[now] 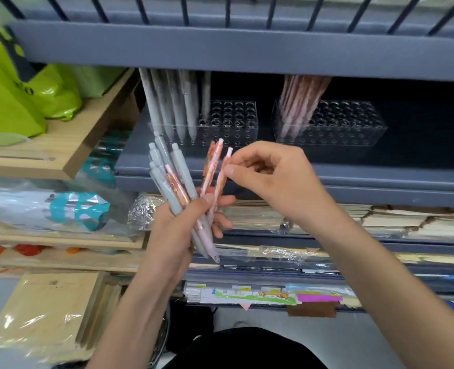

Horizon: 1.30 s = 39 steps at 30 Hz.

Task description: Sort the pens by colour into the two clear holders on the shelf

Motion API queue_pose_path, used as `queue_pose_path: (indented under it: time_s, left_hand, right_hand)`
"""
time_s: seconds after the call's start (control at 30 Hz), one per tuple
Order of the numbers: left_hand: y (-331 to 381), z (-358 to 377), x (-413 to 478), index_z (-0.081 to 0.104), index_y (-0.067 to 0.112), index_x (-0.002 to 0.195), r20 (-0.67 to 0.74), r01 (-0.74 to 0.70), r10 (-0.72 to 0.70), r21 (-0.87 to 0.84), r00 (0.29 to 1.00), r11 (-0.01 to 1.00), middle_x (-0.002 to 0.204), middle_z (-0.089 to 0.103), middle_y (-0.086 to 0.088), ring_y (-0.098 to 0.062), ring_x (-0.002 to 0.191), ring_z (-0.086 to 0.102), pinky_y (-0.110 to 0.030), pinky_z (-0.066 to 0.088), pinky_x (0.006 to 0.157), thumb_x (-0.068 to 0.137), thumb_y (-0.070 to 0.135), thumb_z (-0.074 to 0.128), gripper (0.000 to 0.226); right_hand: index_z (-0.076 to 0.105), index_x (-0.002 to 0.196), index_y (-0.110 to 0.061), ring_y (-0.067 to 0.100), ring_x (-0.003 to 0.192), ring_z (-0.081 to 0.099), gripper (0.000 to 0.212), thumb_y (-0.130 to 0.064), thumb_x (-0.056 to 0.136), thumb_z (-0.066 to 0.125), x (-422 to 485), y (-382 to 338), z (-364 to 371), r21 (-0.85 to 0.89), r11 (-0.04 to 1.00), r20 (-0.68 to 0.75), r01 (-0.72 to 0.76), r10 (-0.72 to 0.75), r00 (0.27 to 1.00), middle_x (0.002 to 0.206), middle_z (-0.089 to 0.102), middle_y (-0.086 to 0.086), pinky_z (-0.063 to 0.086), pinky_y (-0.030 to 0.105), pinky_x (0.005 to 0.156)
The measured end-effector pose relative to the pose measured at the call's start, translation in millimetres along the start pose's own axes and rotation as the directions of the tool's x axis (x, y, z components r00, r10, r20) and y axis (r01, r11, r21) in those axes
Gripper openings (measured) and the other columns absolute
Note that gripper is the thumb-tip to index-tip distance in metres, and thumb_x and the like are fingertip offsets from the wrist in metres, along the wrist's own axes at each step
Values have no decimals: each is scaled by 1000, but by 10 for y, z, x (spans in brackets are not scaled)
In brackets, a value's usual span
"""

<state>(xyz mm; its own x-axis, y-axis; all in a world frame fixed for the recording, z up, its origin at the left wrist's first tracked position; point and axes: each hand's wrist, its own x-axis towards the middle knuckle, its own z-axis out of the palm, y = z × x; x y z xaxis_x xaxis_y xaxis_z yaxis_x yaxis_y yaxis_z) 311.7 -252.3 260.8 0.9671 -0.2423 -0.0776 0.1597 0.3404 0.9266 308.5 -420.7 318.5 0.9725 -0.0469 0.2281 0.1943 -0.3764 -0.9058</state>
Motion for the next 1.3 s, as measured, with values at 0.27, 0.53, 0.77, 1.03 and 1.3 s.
queue_pose_path:
  time_s: [0.27,0.53,0.77,1.03,1.3]
  left_hand:
    - [-185,360,35,79,24,80,36,-11,9,56,999,998,90,77,-13,-18,52,64,-26,51,47,93,7,59,29]
    - [-248,572,76,79,21,92,59,-29,26,51,998,998,96,76,-16,-14,48,56,-25,49,46,90,11,64,18]
    - [-212,627,99,76,25,76,34,-56,53,91,998,994,96,77,-15,-14,44,52,-24,43,42,89,17,60,23]
    - [-245,624,102,73,2,88,-13,-37,39,157,999,987,61,67,-3,-16,47,53,-24,46,46,93,17,60,21]
    - [-225,648,101,77,21,77,6,-65,65,166,998,984,87,72,-23,-14,50,56,-26,49,49,90,19,63,19]
  right_hand:
    - [60,94,-8,17,62,64,7,-5,89,64,-95,118,-394,431,902,-226,-4,112,968,74,71,2,50,26,54]
    - [63,100,-5,19,67,70,16,-2,86,70,-153,269,-665,328,944,-173,34,25,985,79,73,8,56,25,63]
    - [56,93,-15,28,76,68,28,8,76,54,119,337,-1117,218,942,-655,254,-52,754,77,70,-3,57,32,69]
    - [58,93,-19,22,79,71,15,-17,83,69,417,500,-1134,-11,989,-627,151,-124,769,82,71,1,55,48,86]
    - [59,127,-18,20,77,64,37,-28,92,63,499,516,-994,-431,903,-433,3,-209,877,93,69,-3,46,18,79]
